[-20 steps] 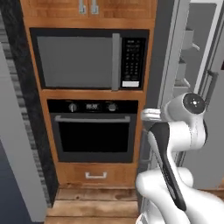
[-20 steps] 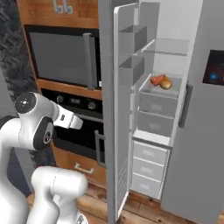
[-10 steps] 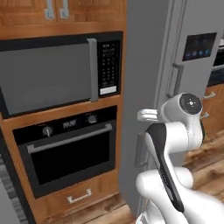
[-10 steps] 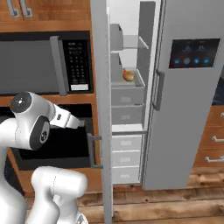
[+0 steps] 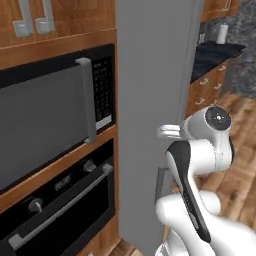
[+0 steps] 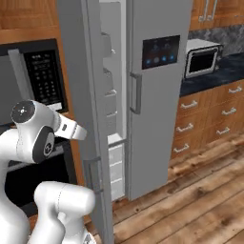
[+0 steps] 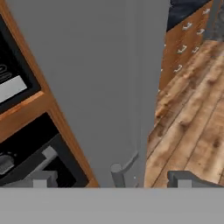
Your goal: Take the tangerine and sweet potato from the highest rack and move them to the second highest rack where the mango and potato are located, to maximize freezer space. Close the freezer door after rearranging.
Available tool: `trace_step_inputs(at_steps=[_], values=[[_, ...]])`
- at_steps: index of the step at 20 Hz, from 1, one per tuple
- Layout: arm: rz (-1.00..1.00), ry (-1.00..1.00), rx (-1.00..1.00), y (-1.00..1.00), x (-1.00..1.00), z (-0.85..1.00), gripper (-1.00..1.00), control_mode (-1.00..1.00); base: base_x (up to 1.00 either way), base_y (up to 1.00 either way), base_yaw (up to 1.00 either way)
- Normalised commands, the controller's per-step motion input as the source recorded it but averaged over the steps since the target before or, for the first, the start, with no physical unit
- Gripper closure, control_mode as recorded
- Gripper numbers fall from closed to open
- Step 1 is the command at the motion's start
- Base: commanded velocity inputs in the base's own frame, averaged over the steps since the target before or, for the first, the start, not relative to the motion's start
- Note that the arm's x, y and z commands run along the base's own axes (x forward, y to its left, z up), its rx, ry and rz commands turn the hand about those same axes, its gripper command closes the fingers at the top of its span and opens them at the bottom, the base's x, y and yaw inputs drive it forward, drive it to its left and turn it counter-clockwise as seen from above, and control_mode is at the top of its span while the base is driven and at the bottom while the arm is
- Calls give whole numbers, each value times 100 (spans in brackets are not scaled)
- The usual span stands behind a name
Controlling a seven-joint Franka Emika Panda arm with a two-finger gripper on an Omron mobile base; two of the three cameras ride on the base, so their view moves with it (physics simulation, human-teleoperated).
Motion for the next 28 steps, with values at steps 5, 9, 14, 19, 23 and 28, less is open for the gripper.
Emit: trace_step_inputs(at_steps=[5,9,14,19,23,28], values=[[0,0,0,0,0,0,-100,100,13,70,-64],[0,0,0,0,0,0,-100,100,0,55,-46],[0,0,0,0,0,0,-100,100,2,55,-36],[0,0,0,0,0,0,-100,100,16,63,-24],[-1,13,1,6,42,0,-100,-100,8,8,-3],[0,17,11,-9,89,-2,-100,-100,0,0,0]])
